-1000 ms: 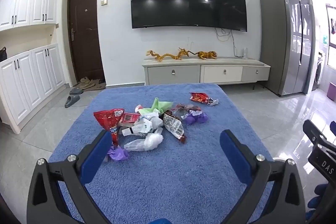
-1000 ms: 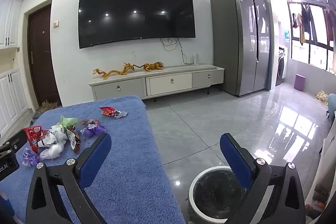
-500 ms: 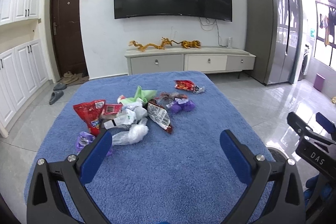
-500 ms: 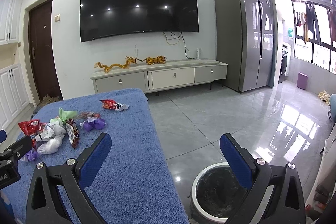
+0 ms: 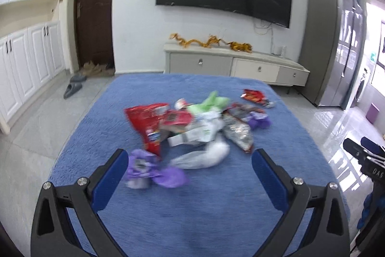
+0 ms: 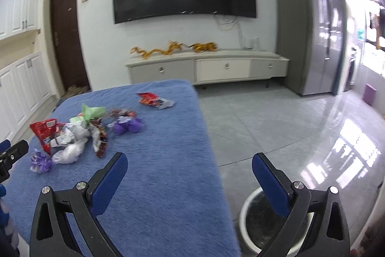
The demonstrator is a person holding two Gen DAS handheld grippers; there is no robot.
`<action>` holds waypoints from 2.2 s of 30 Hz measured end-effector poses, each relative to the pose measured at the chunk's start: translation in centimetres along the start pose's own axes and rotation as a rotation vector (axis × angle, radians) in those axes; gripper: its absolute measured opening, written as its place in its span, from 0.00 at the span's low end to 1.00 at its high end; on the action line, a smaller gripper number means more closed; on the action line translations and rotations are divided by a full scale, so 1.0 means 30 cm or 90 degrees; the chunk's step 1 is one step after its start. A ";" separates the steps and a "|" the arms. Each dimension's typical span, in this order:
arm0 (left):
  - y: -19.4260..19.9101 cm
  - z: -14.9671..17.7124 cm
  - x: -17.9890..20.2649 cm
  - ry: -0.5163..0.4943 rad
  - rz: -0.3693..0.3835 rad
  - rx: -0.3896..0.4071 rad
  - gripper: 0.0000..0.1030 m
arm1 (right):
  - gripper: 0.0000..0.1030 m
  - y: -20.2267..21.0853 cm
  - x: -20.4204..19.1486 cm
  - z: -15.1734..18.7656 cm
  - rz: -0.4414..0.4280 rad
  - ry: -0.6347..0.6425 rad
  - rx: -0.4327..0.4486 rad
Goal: Collect trash
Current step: 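Grasp the purple wrapper with the left tool while the right tool grasps the brown snack wrapper, then carry both wrappers over the trash bin and open both tools to drop them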
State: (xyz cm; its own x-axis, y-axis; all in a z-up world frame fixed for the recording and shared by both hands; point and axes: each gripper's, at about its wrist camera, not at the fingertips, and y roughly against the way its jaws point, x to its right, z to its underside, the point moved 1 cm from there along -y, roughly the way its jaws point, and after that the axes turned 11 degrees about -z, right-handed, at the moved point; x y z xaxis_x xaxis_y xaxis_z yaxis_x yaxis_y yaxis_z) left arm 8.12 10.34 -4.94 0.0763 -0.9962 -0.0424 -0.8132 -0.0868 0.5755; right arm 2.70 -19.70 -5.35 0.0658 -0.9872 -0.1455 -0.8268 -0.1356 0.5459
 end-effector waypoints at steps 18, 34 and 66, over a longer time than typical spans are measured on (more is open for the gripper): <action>-0.339 0.076 -0.218 0.078 0.048 -0.147 0.72 | 0.49 -0.570 -0.298 -0.052 -0.286 0.038 -0.196; -0.241 0.068 -0.221 0.072 0.068 -0.129 0.37 | 0.22 -0.549 -0.260 -0.032 -0.332 0.016 -0.231; 0.222 -0.074 0.958 -0.244 0.375 -0.059 0.37 | 0.22 0.233 0.676 0.215 -0.039 -0.213 -0.008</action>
State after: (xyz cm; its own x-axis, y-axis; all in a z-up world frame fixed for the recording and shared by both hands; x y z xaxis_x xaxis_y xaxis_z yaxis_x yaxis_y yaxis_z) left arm 6.18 -18.83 -0.53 -0.5834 -0.8119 0.0218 -0.6036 0.4514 0.6572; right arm -5.36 -40.13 -9.81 -0.0739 -0.8952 -0.4395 -0.8197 -0.1965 0.5380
